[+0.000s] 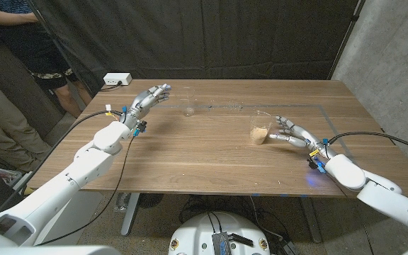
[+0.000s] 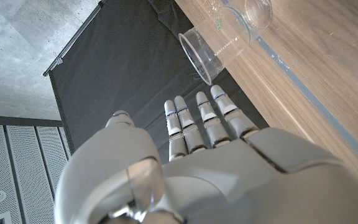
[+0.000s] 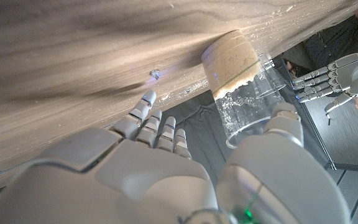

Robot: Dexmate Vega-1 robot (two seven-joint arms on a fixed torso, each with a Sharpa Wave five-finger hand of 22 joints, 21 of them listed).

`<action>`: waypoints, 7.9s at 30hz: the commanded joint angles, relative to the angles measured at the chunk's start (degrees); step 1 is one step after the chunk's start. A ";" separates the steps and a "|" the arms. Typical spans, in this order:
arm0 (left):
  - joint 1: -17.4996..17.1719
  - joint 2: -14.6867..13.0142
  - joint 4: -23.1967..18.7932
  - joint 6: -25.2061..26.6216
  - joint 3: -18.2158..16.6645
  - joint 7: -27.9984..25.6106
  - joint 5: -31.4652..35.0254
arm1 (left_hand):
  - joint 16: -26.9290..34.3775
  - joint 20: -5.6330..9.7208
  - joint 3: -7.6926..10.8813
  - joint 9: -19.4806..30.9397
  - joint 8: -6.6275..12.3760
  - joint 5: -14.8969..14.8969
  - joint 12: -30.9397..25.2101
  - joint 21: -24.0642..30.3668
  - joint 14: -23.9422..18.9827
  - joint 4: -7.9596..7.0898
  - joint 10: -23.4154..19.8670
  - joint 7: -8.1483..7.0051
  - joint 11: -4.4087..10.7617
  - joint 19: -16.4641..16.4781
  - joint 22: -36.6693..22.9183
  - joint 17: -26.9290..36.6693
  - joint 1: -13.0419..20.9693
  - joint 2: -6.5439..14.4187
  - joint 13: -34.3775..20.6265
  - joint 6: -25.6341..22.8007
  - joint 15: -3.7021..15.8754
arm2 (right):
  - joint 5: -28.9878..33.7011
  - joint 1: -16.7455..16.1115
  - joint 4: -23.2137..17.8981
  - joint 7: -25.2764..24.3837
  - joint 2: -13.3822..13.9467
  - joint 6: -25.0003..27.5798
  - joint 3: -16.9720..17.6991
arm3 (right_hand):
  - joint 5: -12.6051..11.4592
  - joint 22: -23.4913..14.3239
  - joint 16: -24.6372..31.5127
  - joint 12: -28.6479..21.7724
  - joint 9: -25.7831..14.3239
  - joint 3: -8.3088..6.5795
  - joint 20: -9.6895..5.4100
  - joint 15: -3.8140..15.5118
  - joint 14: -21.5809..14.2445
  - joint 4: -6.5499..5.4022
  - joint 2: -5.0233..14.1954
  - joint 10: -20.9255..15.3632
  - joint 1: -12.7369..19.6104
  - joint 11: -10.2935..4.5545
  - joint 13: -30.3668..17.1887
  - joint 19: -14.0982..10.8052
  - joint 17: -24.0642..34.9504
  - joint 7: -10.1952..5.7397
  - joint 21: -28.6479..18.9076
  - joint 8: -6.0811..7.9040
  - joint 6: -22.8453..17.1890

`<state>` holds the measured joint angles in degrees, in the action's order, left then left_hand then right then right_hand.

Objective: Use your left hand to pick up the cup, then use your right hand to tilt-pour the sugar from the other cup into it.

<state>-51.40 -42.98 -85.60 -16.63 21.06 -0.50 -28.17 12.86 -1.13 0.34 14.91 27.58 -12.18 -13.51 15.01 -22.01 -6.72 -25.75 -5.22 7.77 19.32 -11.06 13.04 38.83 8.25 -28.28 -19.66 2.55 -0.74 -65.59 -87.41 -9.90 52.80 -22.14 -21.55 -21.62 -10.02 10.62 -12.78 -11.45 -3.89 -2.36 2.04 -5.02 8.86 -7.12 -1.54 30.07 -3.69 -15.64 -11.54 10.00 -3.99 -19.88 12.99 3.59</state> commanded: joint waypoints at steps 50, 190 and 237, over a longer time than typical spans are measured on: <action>1.96 1.20 4.39 -2.31 0.32 3.20 -1.15 | -0.26 0.47 0.79 0.06 0.10 -0.17 -0.11 -0.51 -0.72 0.01 -0.64 0.01 0.07 0.31 -0.30 0.14 -0.30 -0.07 -0.30 -1.01 6.32 | -1.82 4.33 -1.08 3.24 -4.98 2.81 -3.70 | -0.18 -0.34 -0.02 -0.12 -0.35 0.36 -0.49 4.92 1.02 -0.79 0.50 2.29 1.44 1.34 -0.11 -0.21 0.22 0.18 1.90 -0.37 0.84; 6.69 4.58 8.17 0.28 2.10 2.60 3.37 | -0.36 0.52 1.84 0.02 -0.03 -0.05 -0.09 -0.77 -0.87 0.49 -1.27 0.14 0.05 0.46 -0.32 0.16 -0.30 -0.28 -0.50 -1.89 6.32 | -20.78 6.85 4.21 6.75 -12.24 -4.16 0.75 | 4.13 -2.26 8.08 -19.44 -4.70 -2.40 -7.39 11.03 -23.24 -0.62 7.96 -15.75 9.65 -1.42 -14.24 -16.43 9.88 -2.95 0.30 8.18 -14.27; 1.87 2.09 2.52 0.71 1.03 -0.56 2.99 | -0.33 0.49 2.15 0.02 -0.09 -0.02 -0.12 -0.77 -1.18 0.64 -1.57 0.22 0.12 0.65 -0.33 0.14 -0.29 -0.40 -0.56 -2.08 6.57 | -28.69 5.75 -3.30 6.50 -10.48 3.02 5.47 | 6.71 -2.37 8.13 -21.84 -5.62 -2.83 -5.85 10.96 -25.33 -1.17 9.33 -16.87 10.32 -0.35 -16.56 -16.07 11.88 -1.51 0.42 9.83 -16.75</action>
<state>-48.96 -40.76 -82.81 -15.64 22.25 -0.88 -24.72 12.41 -0.83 2.17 14.92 27.58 -12.18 -13.51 14.39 -22.61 -5.84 -27.00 -5.01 7.96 19.63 -11.08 13.06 38.59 8.01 -28.53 -21.50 2.35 -28.33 -59.55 -88.90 -2.94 41.81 -20.85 -16.81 -15.03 -12.15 18.32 -34.30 -16.91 -6.50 -2.76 2.85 -29.80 7.82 1.66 -17.85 40.28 -4.22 -32.02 -27.50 21.69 -5.53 -19.29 22.51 -12.70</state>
